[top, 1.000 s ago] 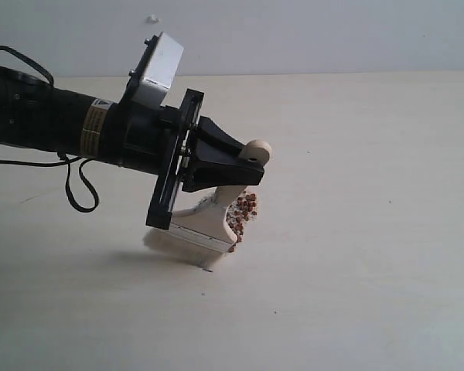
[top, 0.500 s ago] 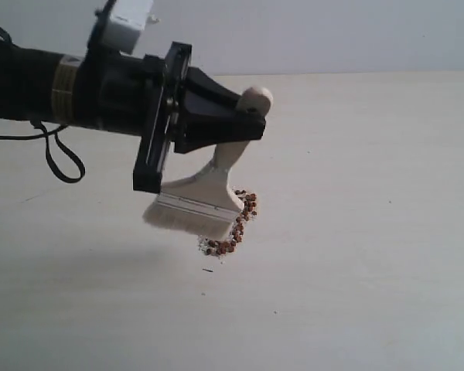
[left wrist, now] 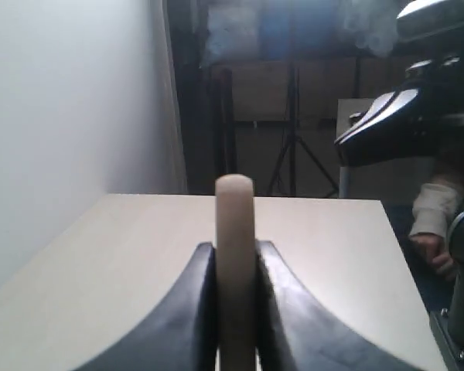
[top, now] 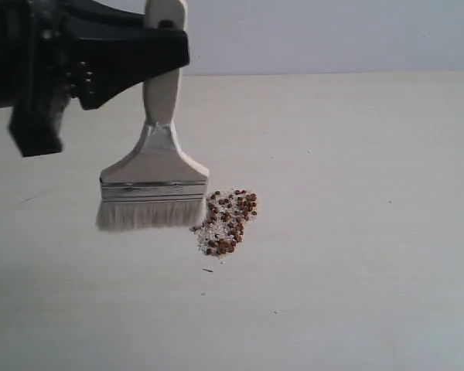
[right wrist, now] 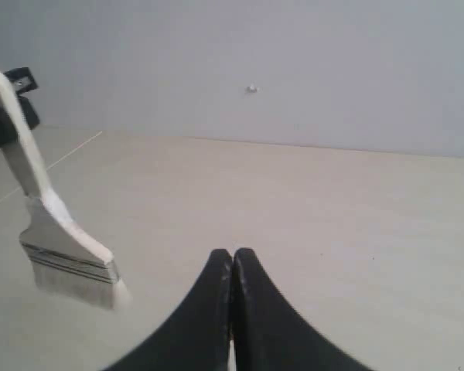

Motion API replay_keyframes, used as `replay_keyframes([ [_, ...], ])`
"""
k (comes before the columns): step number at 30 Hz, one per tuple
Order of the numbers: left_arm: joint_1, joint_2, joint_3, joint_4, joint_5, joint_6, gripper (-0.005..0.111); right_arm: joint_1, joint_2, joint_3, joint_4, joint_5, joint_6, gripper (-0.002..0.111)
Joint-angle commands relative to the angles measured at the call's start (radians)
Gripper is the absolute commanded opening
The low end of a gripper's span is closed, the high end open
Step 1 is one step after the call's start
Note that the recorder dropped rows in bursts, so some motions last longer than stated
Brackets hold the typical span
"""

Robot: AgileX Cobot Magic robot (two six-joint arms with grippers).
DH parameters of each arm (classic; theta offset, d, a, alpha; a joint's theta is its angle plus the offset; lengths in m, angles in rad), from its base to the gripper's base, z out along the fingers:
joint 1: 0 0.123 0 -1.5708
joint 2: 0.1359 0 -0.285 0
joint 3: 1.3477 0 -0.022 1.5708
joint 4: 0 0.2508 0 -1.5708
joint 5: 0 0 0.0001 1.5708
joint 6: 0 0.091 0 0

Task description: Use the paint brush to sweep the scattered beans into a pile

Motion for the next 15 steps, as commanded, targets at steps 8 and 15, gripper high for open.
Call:
replay_keyframes([
  [8, 0.051, -0.619, 0.245, -0.118, 0.217, -0.217, 0.0, 0.002, -0.002, 0.004, -0.003, -0.003, -0.001, 0.0],
  [15, 0.051, -0.99, 0.414, -0.118, 0.466, -0.363, 0.0, 0.002, -0.002, 0.004, -0.003, -0.003, -0.001, 0.0],
])
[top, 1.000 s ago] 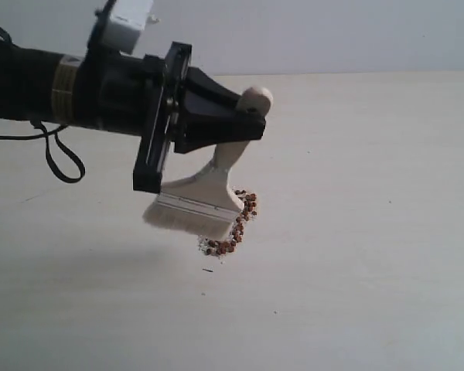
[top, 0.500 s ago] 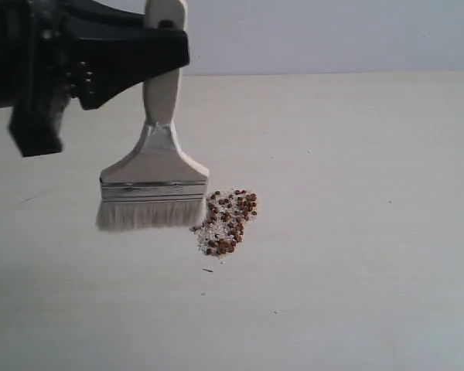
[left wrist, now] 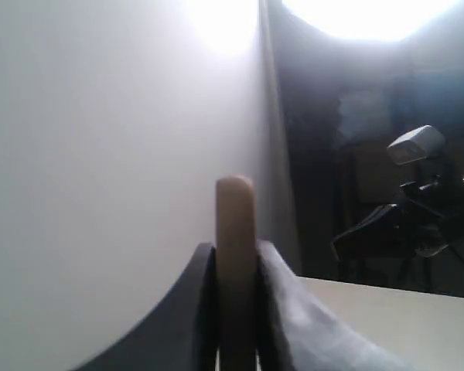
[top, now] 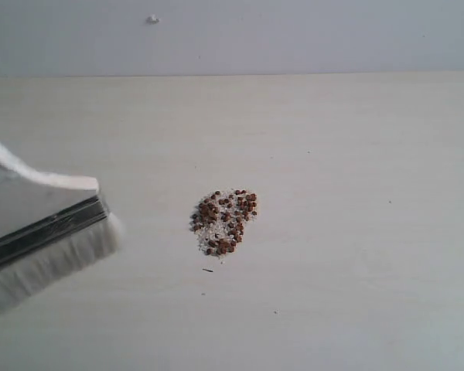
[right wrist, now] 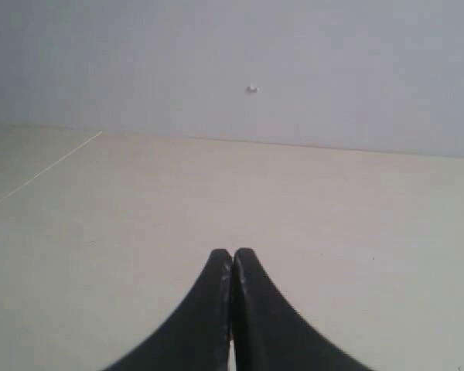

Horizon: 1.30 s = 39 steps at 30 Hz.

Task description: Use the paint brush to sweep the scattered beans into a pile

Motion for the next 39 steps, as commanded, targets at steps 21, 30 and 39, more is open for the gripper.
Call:
replay_keyframes([
  [21, 0.02, -0.266, 0.209, 0.067, 0.727, -0.337, 0.0, 0.002, -0.009, 0.004, 0.015, -0.012, -0.001, 0.0],
  [30, 0.022, 0.201, -0.012, 0.123, 0.389, -0.386, 0.0, 0.002, -0.009, 0.004, 0.019, -0.025, -0.001, 0.0],
  [39, 0.097, 0.781, -0.405, 0.52, -0.201, -0.648, 0.0, 0.002, -0.009, 0.004, 0.019, -0.025, -0.001, 0.0],
])
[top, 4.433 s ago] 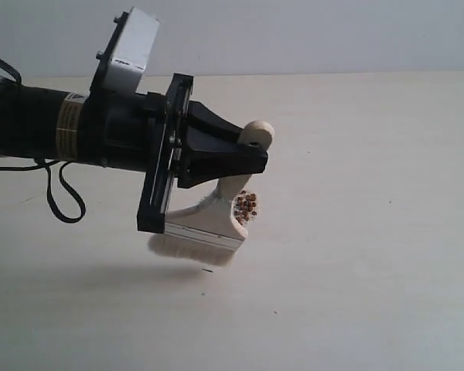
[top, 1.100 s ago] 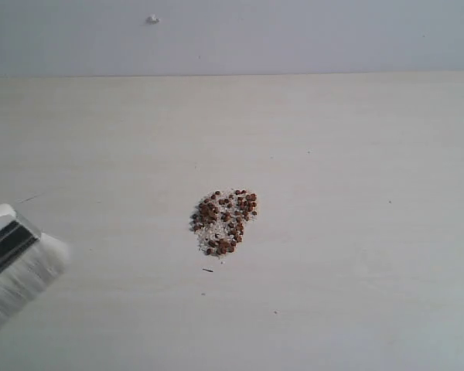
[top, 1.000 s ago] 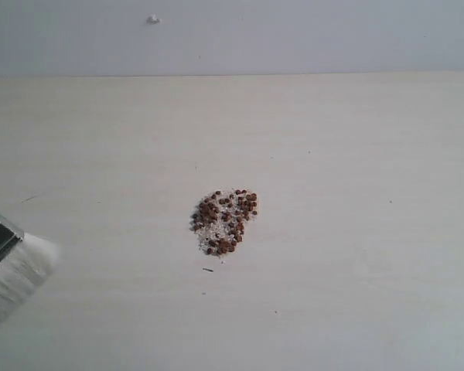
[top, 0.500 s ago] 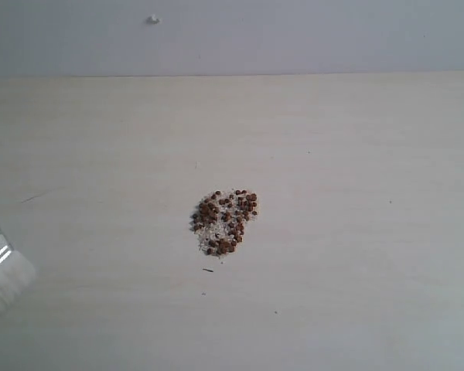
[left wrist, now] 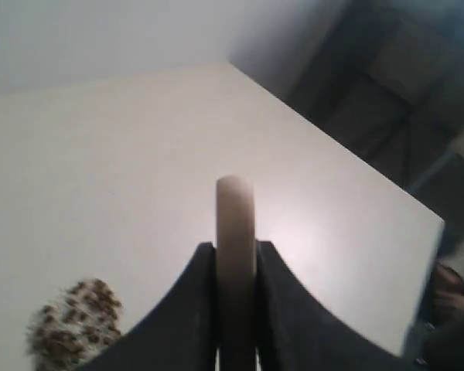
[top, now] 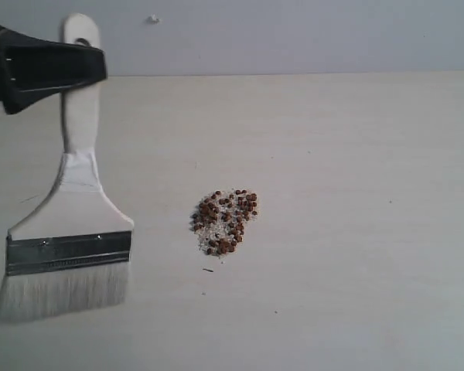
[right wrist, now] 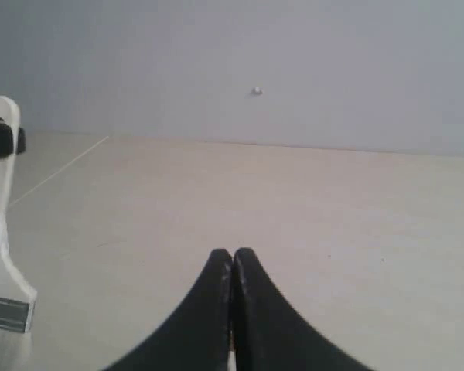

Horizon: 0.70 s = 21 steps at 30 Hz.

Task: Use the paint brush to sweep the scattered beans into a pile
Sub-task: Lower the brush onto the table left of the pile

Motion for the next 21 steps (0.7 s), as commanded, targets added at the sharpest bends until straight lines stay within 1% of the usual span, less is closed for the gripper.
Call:
replay_keyframes([
  [1, 0.057, 0.244, -0.142, 0.108, -0.24, -0.075, 0.0, 0.002, -0.009, 0.004, -0.001, -0.017, -0.001, 0.0],
  [5, 0.126, 0.392, -0.16, 0.104, -0.227, -0.071, 0.0, 0.002, -0.009, 0.004, -0.001, -0.017, -0.001, 0.0],
  [6, 0.152, 0.43, -0.163, 0.095, -0.227, -0.071, 0.0, 0.002, -0.009, 0.004, -0.001, -0.019, -0.001, 0.0],
  [9, 0.194, 0.534, -0.163, 0.041, -0.227, -0.063, 0.0, 0.002, -0.009, 0.004, -0.001, -0.019, -0.001, 0.0],
  [15, 0.199, 0.672, -0.163, -0.067, -0.227, 0.023, 0.0, 0.002, -0.009, 0.004, -0.001, -0.019, -0.001, 0.0],
  [17, 0.199, 0.713, -0.163, -0.077, -0.22, 0.03, 0.0, 0.002, -0.009, 0.004, -0.001, -0.019, -0.001, 0.0],
  [21, 0.199, 0.765, -0.163, -0.071, -0.165, 0.03, 0.0, 0.002, -0.009, 0.004, -0.001, -0.019, -0.001, 0.0],
])
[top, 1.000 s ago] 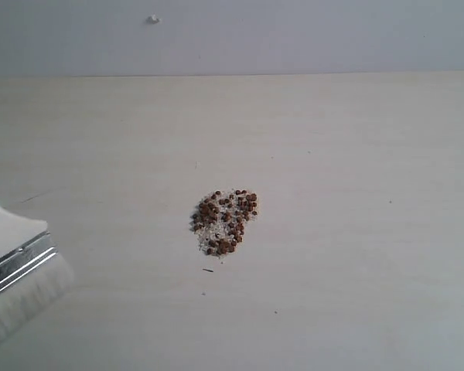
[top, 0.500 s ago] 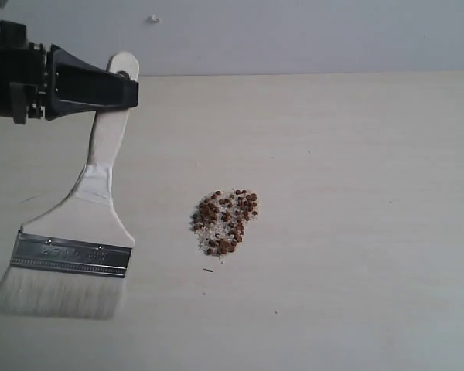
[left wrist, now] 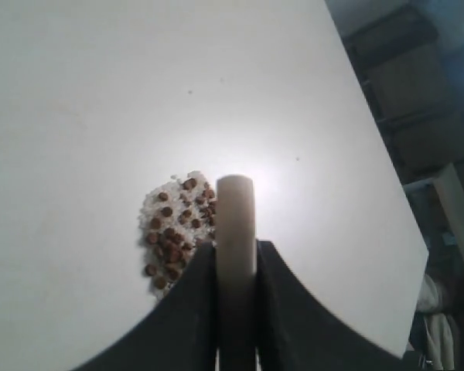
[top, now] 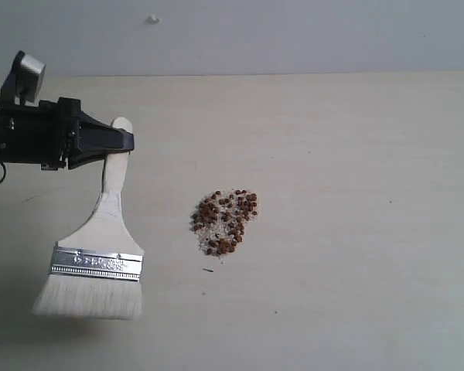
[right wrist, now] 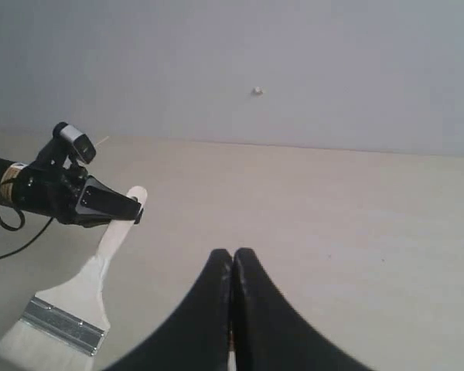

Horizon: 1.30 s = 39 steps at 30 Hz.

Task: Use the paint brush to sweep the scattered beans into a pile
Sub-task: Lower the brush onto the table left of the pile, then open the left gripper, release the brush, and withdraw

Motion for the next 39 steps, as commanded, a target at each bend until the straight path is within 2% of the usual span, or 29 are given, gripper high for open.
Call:
replay_keyframes([
  [1, 0.002, 0.045, -0.006, -0.021, 0.033, 0.011, 0.0, 0.002, -0.009, 0.004, -0.001, -0.019, -0.001, 0.0],
  [17, -0.01, 0.084, -0.015, -0.024, 0.089, -0.007, 0.001, 0.002, -0.009, 0.004, -0.001, -0.019, -0.001, 0.0],
  [19, -0.01, 0.084, -0.023, -0.006, 0.091, -0.007, 0.007, 0.002, -0.009, 0.004, -0.001, -0.019, -0.001, 0.0],
  [26, -0.01, 0.084, -0.03, -0.017, 0.135, -0.014, 0.041, 0.002, -0.009, 0.004, -0.001, -0.019, -0.001, 0.0],
  [33, 0.002, 0.061, -0.053, 0.002, 0.142, -0.05, 0.043, 0.002, -0.009, 0.004, -0.001, -0.019, -0.001, 0.0],
  [39, 0.021, -0.012, -0.139, 0.048, 0.119, -0.106, 0.043, 0.002, -0.009, 0.004, -0.001, -0.019, -0.001, 0.0],
])
